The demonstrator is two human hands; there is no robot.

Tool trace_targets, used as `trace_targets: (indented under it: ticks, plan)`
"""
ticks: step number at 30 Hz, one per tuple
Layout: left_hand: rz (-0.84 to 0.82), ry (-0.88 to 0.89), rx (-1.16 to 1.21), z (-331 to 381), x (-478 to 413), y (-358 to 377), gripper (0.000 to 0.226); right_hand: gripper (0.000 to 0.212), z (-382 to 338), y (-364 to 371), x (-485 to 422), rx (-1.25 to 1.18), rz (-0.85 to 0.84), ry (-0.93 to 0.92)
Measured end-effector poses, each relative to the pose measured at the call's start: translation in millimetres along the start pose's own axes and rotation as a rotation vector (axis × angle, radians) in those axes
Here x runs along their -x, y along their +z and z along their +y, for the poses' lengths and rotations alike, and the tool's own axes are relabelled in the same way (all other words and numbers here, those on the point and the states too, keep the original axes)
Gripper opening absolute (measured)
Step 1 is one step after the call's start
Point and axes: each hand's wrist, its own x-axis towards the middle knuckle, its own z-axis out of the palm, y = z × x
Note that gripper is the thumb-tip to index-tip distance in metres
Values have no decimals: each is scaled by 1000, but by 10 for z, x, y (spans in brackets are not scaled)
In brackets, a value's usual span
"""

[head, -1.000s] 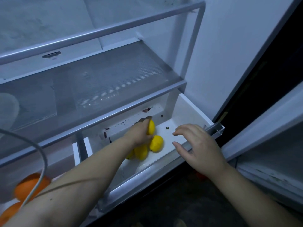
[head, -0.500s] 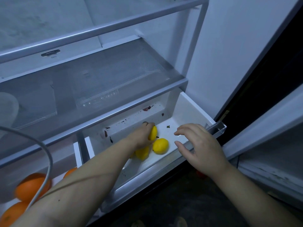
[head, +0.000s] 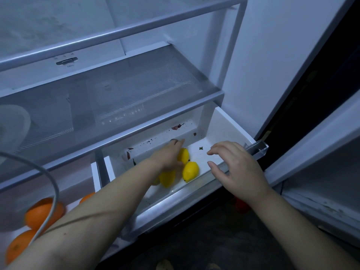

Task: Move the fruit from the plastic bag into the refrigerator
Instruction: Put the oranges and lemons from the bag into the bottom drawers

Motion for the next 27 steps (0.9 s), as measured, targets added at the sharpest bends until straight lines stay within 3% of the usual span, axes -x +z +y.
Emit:
trace_targets:
  ticks: [6,10,20,23,27]
  plan:
    - [50,47,-55,234,429,-449,57,30,-3,6,-8,-24,-3,6]
    - [227,8,-58,423,915,-637,46,32,-19,-5,-28,-28,-16,-29]
    - [755,-269,-196,628,2197,-582,43,32,-446,-58,-84,-101,-75,-243]
    - [822,-398,-208,628,2670,-478,51,40,-816,-30,-102,-146,-98,-361]
    - [863,-579,-219,695,3407,-254,56,36,-1400,-35,80,-188,-114,-503]
